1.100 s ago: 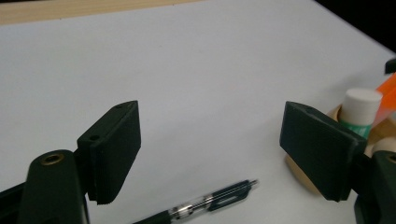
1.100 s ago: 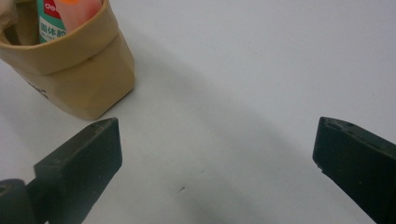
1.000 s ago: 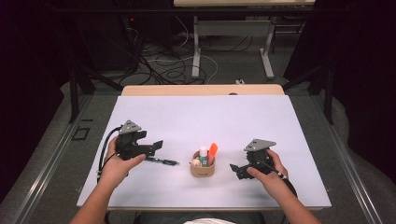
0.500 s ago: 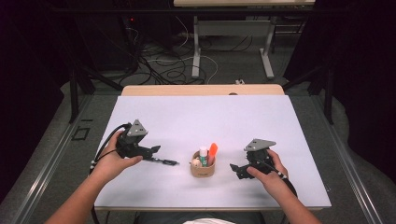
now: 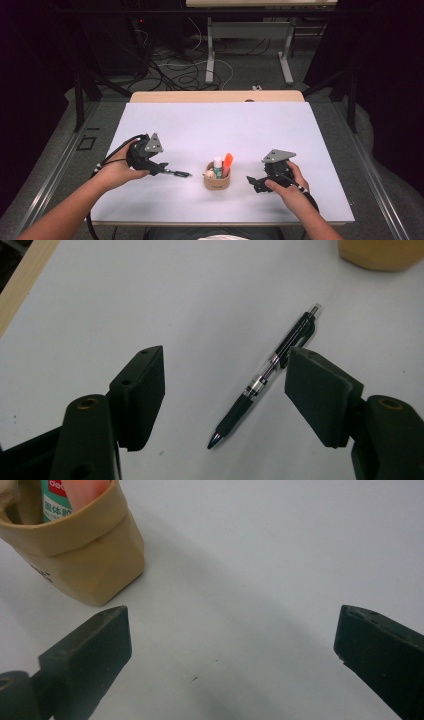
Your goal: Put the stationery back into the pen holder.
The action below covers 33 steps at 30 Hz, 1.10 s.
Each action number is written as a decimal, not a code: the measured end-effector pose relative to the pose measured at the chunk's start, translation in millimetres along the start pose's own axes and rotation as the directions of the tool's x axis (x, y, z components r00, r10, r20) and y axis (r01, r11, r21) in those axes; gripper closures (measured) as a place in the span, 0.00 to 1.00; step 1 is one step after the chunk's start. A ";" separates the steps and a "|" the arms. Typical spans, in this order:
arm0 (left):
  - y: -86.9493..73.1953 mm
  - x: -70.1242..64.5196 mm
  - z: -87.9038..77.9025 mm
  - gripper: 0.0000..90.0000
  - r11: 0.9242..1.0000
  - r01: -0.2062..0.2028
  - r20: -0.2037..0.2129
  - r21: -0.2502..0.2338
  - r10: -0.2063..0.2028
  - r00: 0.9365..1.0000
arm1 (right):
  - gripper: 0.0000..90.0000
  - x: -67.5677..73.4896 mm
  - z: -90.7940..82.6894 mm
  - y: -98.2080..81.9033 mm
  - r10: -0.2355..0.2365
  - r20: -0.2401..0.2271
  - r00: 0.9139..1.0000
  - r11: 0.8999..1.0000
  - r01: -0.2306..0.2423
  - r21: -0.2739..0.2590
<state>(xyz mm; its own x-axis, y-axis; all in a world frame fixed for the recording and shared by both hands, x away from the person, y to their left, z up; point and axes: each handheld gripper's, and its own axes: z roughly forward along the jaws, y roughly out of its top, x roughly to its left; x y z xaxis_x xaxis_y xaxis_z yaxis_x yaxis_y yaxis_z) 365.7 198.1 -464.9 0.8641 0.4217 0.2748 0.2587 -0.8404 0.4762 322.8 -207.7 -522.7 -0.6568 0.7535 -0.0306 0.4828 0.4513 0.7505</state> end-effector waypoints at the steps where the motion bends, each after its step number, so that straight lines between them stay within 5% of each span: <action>1: -0.3 -0.5 0.5 0.37 1.000 -0.007 0.004 0.008 0.007 1.000 | 0.02 -0.1 0.3 0.0 -0.006 0.005 1.000 1.000 0.006 -0.010; 8: -3.3 -5.8 6.2 0.40 0.991 -0.100 0.029 0.086 0.097 0.995 | 0.02 1.2 0.3 0.0 -0.008 -0.001 1.000 1.000 0.008 -0.005; 13: -4.3 -8.8 7.9 0.41 0.977 -0.155 0.044 0.145 0.151 0.988 | 0.02 0.9 -0.1 -0.6 -0.008 0.002 1.000 1.000 0.008 -0.005; 17: -2.4 -7.7 8.7 0.43 0.959 -0.207 0.060 0.194 0.199 0.978 | 0.02 1.4 0.1 -0.4 -0.009 -0.001 1.000 1.000 0.009 -0.004; 21: 0.8 -7.0 8.5 0.46 0.931 -0.273 0.120 0.241 0.250 0.961 | 0.02 1.5 -0.2 -0.4 -0.017 -0.002 1.000 1.000 0.017 -0.004; 23: 3.1 -6.8 8.7 0.47 0.918 -0.300 0.123 0.258 0.277 0.953 | 0.02 1.8 -0.4 -0.3 -0.017 -0.002 1.000 1.000 0.017 -0.006; 28: 8.6 -7.9 11.7 0.51 0.882 -0.395 0.154 0.258 0.366 0.918 | 0.02 2.0 0.0 -0.4 -0.017 -0.008 1.000 1.000 0.017 -0.009; 33: 9.8 -10.3 22.8 0.53 0.853 -0.441 0.165 0.280 0.410 0.897 | 0.02 1.8 -0.7 -0.3 -0.017 -0.010 1.000 1.000 0.017 -0.007</action>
<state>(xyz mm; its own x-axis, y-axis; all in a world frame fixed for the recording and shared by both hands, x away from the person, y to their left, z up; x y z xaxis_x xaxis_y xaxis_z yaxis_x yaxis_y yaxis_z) 369.2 177.8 -482.2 0.9526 -0.0222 0.3035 -0.0395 -0.9979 0.0509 321.1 -206.9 -522.5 -0.6707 0.7408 -0.0373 0.4669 0.4607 0.7548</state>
